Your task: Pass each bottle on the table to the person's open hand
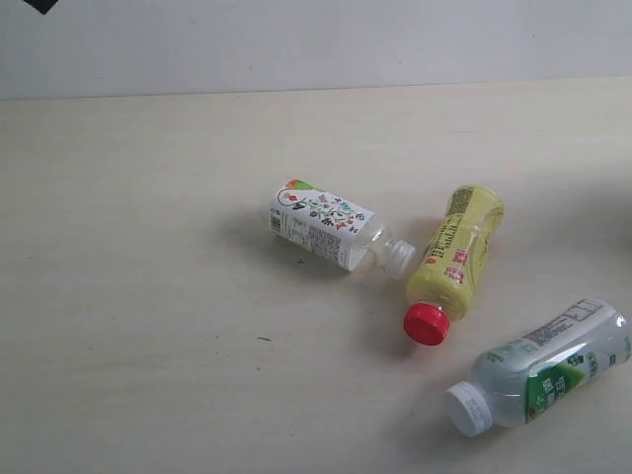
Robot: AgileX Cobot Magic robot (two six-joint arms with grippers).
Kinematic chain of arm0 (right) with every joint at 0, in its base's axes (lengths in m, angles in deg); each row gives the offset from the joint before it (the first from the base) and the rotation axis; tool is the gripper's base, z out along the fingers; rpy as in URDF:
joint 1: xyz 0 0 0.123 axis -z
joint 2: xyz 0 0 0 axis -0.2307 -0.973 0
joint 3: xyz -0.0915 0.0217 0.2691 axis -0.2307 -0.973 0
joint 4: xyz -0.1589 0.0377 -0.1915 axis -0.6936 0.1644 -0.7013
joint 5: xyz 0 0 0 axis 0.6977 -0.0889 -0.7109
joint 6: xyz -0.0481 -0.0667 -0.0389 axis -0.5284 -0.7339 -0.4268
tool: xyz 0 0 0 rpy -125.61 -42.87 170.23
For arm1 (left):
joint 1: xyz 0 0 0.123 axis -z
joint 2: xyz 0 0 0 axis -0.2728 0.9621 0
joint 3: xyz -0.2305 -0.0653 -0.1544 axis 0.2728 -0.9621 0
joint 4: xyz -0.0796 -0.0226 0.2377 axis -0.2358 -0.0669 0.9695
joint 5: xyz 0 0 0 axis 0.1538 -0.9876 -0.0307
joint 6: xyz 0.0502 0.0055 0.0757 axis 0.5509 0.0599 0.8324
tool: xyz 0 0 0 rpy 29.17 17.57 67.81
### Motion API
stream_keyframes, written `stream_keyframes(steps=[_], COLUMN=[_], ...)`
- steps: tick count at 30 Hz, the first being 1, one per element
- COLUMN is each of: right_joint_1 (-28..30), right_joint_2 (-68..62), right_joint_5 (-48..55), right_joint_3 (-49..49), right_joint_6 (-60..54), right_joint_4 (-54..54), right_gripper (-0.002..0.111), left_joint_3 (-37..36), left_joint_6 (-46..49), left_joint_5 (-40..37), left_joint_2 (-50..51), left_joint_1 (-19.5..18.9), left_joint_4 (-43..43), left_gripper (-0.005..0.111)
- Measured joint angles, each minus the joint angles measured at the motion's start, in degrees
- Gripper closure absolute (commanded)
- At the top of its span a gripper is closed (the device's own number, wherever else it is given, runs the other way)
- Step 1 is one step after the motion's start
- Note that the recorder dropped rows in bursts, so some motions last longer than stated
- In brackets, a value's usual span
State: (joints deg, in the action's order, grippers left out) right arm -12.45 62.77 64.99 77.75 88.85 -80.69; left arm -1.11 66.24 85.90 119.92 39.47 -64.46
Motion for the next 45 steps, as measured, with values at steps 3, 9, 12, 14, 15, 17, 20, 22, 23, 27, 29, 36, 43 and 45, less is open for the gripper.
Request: stream_keyframes(steps=[3,9,12,14,15,17,20,22,23,27,29,36,43,45], right_joint_1=[0.0,0.0,0.0,0.0,0.0,0.0,0.0,0.0,0.0,0.0,0.0,0.0,0.0,0.0], right_joint_2=[0.0,0.0,0.0,0.0,0.0,0.0,0.0,0.0,0.0,0.0,0.0,0.0,0.0,0.0], right_joint_5=[0.0,0.0,0.0,0.0,0.0,0.0,0.0,0.0,0.0,0.0,0.0,0.0,0.0,0.0], right_joint_3=[0.0,0.0,0.0,0.0,0.0,0.0,0.0,0.0,0.0,0.0,0.0,0.0,0.0,0.0], right_joint_6=[0.0,0.0,0.0,0.0,0.0,0.0,0.0,0.0,0.0,0.0,0.0,0.0,0.0,0.0], right_joint_4=[0.0,0.0,0.0,0.0,0.0,0.0,0.0,0.0,0.0,0.0,0.0,0.0,0.0,0.0], right_gripper=[0.108,0.108,0.108,0.108,0.108,0.108,0.108,0.108,0.108,0.108,0.108,0.108,0.108,0.108], left_joint_3=[4.1,9.5,13.7,15.0,14.9,14.0,12.9,13.4,14.1,20.2,23.6,31.2,31.9,31.9], left_joint_6=[0.2,-0.4,-3.4,-3.9,-5.5,-7.7,-9.6,-9.5,-9.6,-19.3,-28.3,-61.8,-63.6,-61.7], left_joint_5=[6.7,15.2,7.0,-4.5,-10.7,-23.8,-49.9,-71.5,-79.4,-101.7,-105.3,-104.7,-89.7,-85.5], left_joint_2=[7.6,17.9,17.9,16.8,16.1,14.9,14.1,14.5,14.9,17.2,18.5,23.5,23.8,23.8], left_joint_1=[0.0,0.0,-1.2,-3.8,-5.1,-7.7,-11.4,-14.1,-15.0,-18.1,-18.7,-14.0,-5.3,-2.9], left_joint_4=[2.8,3.0,-11.1,-20.7,-23.6,-26.9,-28.1,-25.5,-23.6,-9.2,2.1,54.5,72.7,72.8], left_gripper=[0.107,0.107,0.107,0.107,0.107,0.107,0.107,0.107,0.107,0.107,0.107,0.100,0.056,0.055])
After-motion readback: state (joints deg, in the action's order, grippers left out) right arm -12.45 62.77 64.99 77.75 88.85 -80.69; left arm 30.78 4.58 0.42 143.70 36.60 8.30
